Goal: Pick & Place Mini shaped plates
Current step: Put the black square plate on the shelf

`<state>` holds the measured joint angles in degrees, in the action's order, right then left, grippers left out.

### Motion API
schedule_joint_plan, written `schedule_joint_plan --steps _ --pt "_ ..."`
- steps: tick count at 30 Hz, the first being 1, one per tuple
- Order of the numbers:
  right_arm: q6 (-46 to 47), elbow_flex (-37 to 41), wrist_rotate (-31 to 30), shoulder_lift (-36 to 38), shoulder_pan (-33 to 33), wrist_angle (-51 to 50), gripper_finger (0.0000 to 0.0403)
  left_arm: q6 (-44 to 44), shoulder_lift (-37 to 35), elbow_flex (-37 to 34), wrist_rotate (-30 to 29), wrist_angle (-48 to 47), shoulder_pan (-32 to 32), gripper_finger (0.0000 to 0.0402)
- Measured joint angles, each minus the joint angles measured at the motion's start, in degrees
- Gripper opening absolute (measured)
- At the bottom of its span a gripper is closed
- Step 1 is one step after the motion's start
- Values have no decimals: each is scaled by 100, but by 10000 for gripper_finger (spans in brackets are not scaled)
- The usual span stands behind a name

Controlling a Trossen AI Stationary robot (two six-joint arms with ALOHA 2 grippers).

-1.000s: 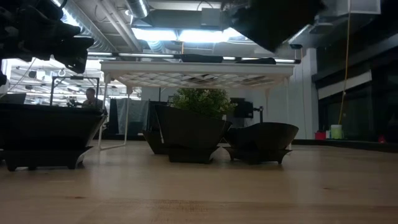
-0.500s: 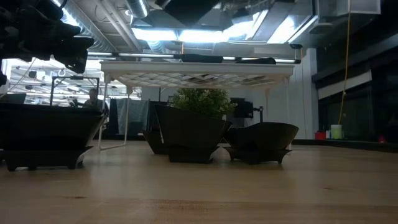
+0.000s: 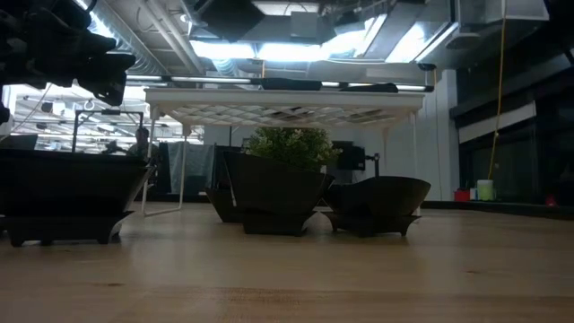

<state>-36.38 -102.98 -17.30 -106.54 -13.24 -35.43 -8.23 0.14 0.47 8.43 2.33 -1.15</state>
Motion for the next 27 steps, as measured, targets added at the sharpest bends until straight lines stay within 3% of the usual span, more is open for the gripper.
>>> schedule_joint_plan --steps 6,14,20,27 --pt "-73 57 510 0 604 514 3 0 0 0 1 0 0 143" --pt "-51 546 575 0 1146 1251 3 0 -2 0 1 1 1 143" --pt "-82 831 970 -23 1298 1672 3 -1 -2 2 0 1 1 143" --pt "-160 868 997 -305 1234 1705 3 -2 -2 2 2 1 2 143"
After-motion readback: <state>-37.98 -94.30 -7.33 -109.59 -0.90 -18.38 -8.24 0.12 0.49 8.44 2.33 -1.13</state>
